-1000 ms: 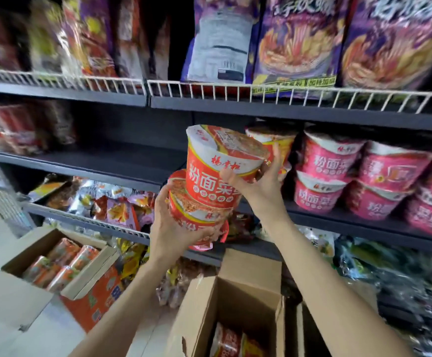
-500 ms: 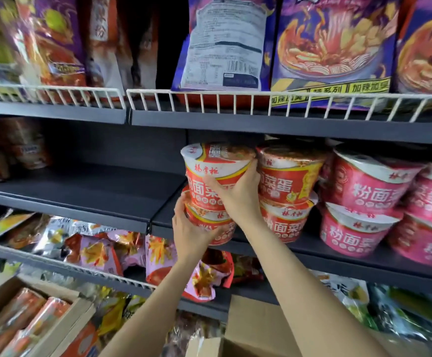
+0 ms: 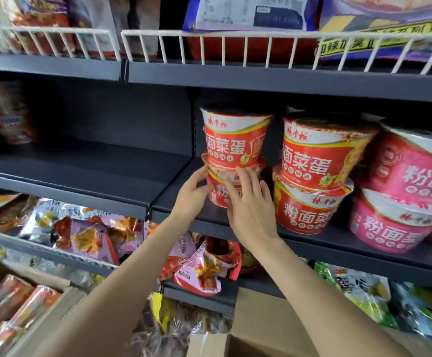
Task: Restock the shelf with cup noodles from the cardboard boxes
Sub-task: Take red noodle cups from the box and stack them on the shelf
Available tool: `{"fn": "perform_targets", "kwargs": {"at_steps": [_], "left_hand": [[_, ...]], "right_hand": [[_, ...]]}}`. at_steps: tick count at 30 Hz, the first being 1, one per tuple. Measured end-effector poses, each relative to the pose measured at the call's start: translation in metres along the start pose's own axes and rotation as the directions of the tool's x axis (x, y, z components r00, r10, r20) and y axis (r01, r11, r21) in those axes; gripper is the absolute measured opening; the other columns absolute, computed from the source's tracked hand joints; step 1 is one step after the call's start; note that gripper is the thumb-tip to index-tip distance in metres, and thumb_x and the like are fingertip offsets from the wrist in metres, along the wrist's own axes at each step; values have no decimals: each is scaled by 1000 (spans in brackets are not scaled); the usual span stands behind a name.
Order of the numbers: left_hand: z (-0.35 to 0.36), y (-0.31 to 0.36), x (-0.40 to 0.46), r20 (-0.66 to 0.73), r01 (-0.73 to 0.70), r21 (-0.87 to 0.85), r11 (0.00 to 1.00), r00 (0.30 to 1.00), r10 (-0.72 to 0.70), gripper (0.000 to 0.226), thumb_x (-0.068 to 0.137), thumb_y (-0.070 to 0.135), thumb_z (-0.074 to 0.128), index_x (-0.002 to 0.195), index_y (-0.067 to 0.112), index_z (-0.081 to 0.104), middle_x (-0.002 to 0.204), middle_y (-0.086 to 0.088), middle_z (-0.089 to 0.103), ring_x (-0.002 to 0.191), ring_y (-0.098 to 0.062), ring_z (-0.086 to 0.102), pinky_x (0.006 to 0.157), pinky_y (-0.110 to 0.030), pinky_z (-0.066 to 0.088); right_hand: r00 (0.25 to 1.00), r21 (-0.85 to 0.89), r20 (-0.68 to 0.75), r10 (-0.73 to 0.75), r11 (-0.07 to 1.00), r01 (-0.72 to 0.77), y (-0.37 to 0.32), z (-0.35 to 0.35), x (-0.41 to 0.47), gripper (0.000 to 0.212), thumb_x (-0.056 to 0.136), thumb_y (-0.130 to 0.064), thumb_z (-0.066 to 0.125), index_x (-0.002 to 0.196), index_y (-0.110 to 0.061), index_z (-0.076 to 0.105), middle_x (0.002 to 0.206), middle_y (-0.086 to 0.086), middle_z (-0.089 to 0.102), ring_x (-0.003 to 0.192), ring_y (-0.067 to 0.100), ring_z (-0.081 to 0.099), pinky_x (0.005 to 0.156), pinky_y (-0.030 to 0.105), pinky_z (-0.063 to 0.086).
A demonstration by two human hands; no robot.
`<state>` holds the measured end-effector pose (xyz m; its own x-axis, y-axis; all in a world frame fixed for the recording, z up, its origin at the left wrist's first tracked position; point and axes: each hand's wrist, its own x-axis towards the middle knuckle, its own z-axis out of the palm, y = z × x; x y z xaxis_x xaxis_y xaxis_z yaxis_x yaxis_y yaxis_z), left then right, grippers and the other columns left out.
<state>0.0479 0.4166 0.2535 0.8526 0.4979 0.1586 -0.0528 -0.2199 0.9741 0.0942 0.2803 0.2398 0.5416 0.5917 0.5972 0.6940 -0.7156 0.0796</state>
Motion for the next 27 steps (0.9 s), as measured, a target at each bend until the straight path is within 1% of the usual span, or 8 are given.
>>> {"fn": "perform_targets", "kwargs": {"at_steps": [3, 8, 12, 14, 17, 21, 24, 27], "left_hand": [[16, 8, 21, 82, 33, -33, 999, 996, -30, 43, 98, 19, 45, 139, 31, 45, 122, 16, 55, 104, 1, 50, 87, -22, 36], [41, 13, 61, 120, 58, -12, 998, 991, -56, 41, 99, 27, 42, 140, 26, 45, 124, 6, 59, 84, 8, 51, 65, -8, 35], [53, 16, 81, 181, 83, 2, 997, 980, -82, 40, 100, 36, 38, 137, 22, 48, 138, 0, 52, 103, -5, 50, 86, -19, 33], [51, 13, 85, 154, 15, 143, 990, 987, -38, 41, 101, 35, 37, 139, 25, 47, 141, 0, 50, 119, -12, 49, 90, -21, 31], [41, 0, 69, -51, -161, 450, 878, 978, 205, 35, 98, 31, 39, 129, 31, 56, 124, 5, 63, 114, -17, 56, 88, -28, 43], [28, -18, -6, -199, -298, 346, 890, 904, 380, 27, 93, 29, 45, 114, 34, 61, 95, 15, 70, 81, -8, 62, 75, -28, 48], [17, -42, -80, -236, -325, 259, 909, 892, 386, 24, 91, 24, 47, 110, 28, 61, 84, 12, 69, 77, -6, 63, 71, -27, 50], [18, -85, -152, -220, -212, 242, 947, 939, 266, 19, 91, 17, 51, 104, 19, 65, 78, 8, 68, 69, -9, 62, 63, -26, 48]], "right_hand": [[992, -143, 126, 30, 990, -12, 11, 15, 18, 72, 91, -33, 58, 150, -13, 24, 157, 19, 12, 143, 38, 17, 115, 52, 20], [959, -310, 227, 168, 946, -93, 27, 44, 55, 74, 97, -39, 44, 151, -5, 8, 156, 23, -12, 145, 39, -1, 118, 49, 12], [934, -352, 276, 226, 928, -121, 35, 64, 78, 79, 97, -41, 40, 151, -2, -2, 153, 30, -17, 143, 46, -7, 116, 52, 13], [930, -300, 286, 231, 943, -142, 35, 63, 81, 75, 97, -39, 40, 151, -3, 2, 152, 30, -18, 143, 46, -8, 116, 53, 11], [954, -114, 249, 169, 983, -144, 24, 46, 61, 61, 97, -24, 46, 149, -5, 20, 156, 25, -1, 143, 42, 7, 116, 51, 16], [1000, 125, 16, -11, 992, 9, 10, 20, -10, 49, 84, -9, 64, 131, -6, 52, 136, 19, 49, 124, 37, 47, 97, 45, 43], [990, 260, -140, 17, 965, 20, 4, 9, -77, 32, 84, -11, 61, 116, -10, 62, 107, 9, 68, 98, 29, 63, 78, 38, 49], [994, 339, -88, 61, 940, -28, 1, 6, -155, 19, 89, -16, 55, 105, -11, 64, 81, 1, 69, 75, 22, 64, 61, 29, 47]]}}
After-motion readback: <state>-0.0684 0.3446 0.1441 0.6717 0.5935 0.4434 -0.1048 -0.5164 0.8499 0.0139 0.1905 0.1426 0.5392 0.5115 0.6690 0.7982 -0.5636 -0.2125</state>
